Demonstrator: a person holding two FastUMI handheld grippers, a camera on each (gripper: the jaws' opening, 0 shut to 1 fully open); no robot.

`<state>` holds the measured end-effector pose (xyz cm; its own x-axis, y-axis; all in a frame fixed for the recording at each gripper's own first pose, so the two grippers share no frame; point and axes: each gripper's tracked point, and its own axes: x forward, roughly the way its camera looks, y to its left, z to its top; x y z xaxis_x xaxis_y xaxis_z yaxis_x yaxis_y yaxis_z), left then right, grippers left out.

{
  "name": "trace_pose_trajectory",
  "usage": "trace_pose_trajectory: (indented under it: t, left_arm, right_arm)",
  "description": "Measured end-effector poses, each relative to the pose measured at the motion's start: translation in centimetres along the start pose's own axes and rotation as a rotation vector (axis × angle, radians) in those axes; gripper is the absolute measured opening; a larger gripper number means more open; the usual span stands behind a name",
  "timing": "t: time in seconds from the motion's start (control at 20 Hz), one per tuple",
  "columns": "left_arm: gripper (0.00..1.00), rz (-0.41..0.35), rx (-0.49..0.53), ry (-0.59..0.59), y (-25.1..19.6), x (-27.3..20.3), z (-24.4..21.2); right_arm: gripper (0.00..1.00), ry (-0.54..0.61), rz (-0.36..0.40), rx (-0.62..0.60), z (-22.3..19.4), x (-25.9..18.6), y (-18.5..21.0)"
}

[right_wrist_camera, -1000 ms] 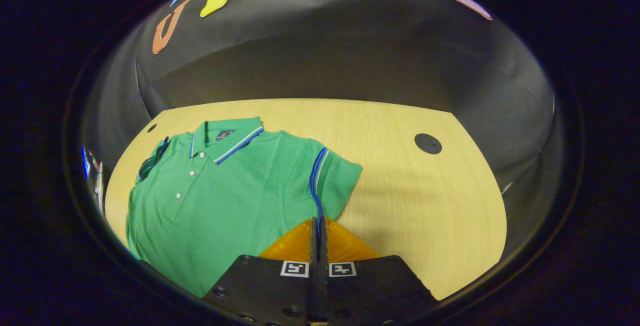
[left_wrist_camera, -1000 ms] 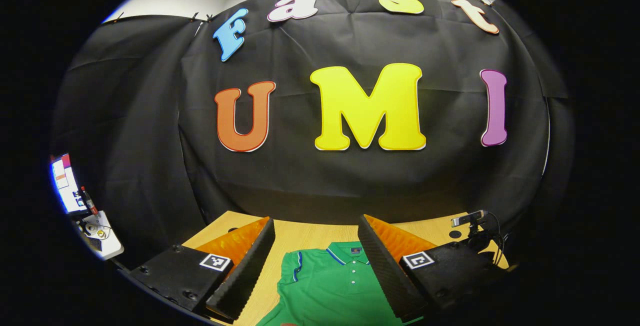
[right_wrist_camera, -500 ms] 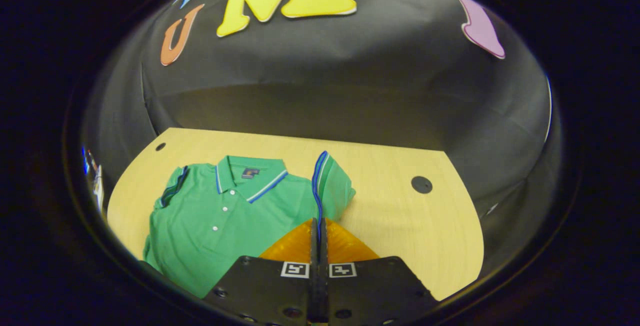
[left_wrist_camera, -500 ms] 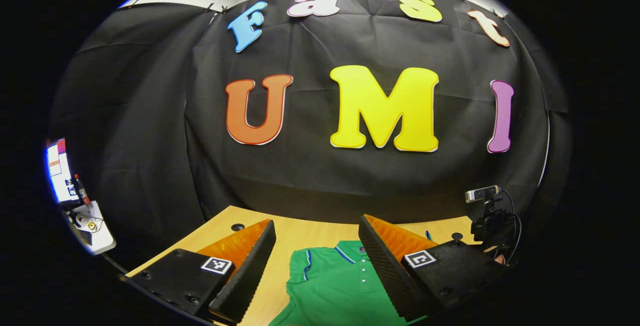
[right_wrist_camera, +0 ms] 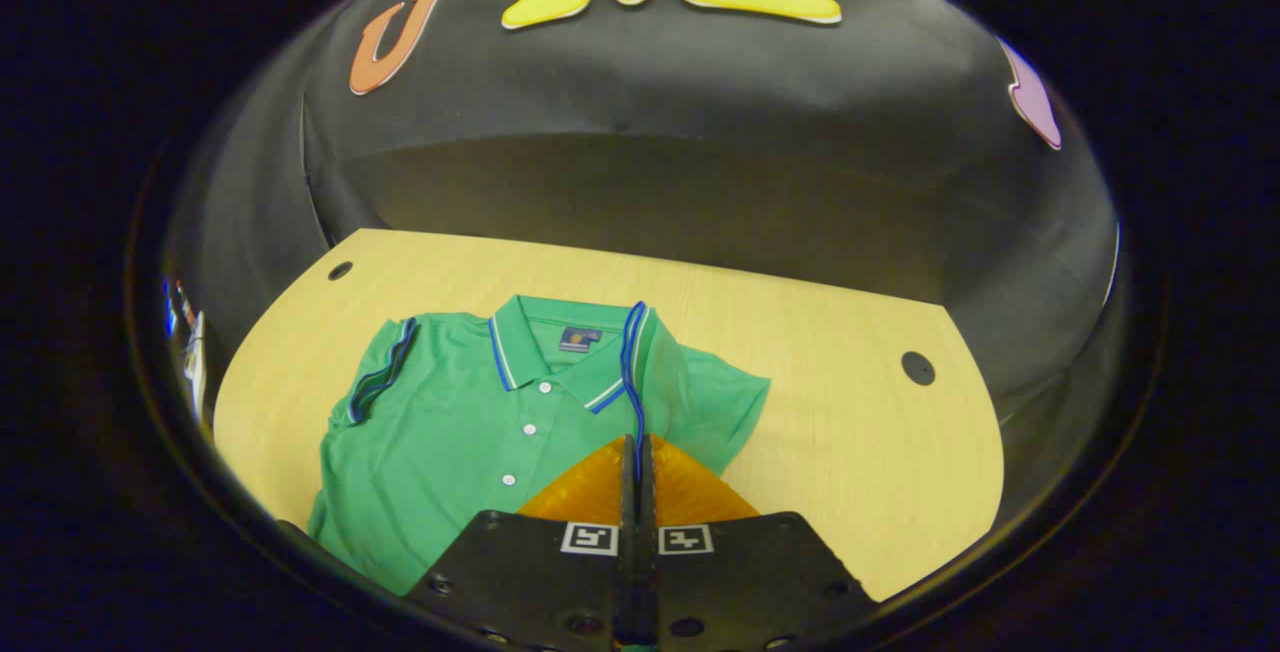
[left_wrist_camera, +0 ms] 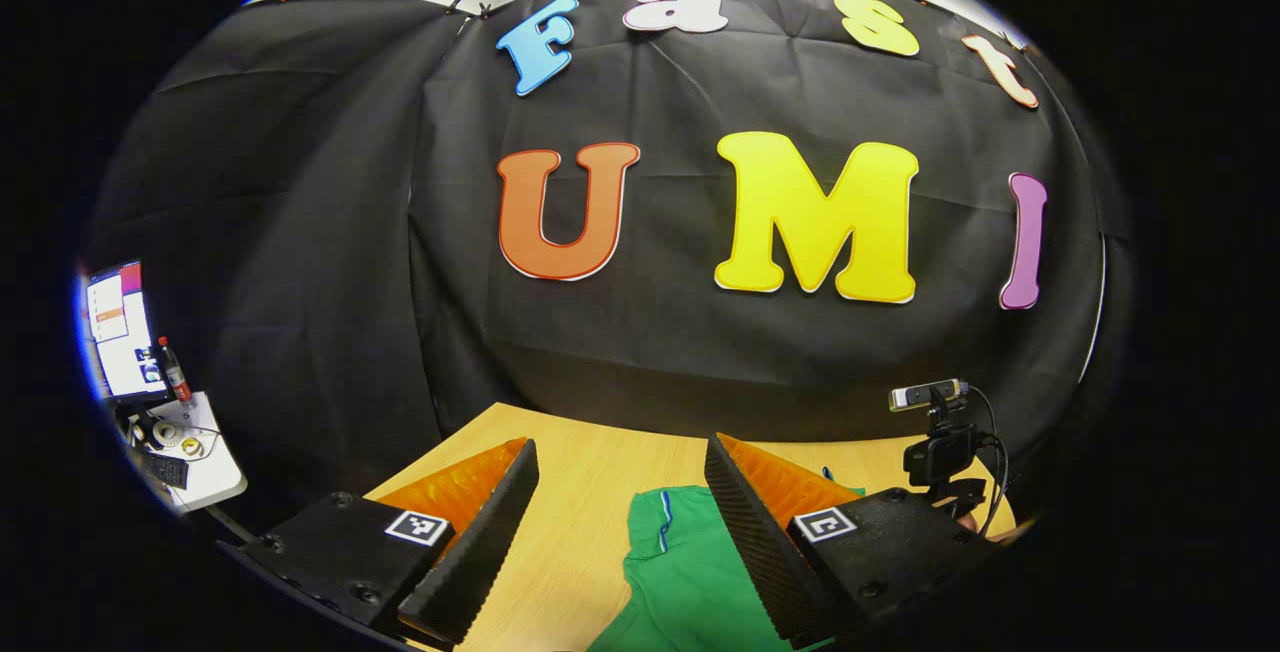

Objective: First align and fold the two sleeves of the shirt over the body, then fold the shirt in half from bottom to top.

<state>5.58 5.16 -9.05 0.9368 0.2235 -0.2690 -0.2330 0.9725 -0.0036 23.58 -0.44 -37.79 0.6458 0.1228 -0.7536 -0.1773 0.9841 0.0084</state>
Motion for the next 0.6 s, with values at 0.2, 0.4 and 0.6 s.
trace_pose_trajectory:
  t: [0.2, 0.4, 0.6]
  left_arm:
    - [1.00, -0.013, 0.003, -0.004, 0.4, -0.3, -0.2]
    - [1.00, -0.067, 0.006, -0.007, -0.3, 0.2, -0.3]
    - [1.00, -0.165, 0.032, 0.039, -2.9, 2.5, -3.1]
  right_arm:
    - [0.20, -0.025, 0.039, 0.049, 0.8, -0.9, 2.2]
    - [0.83, -0.130, 0.005, 0.010, 3.2, -4.9, 2.2]
    - [0.96, -0.217, -0.041, 0.062, 4.2, -11.1, 1.0]
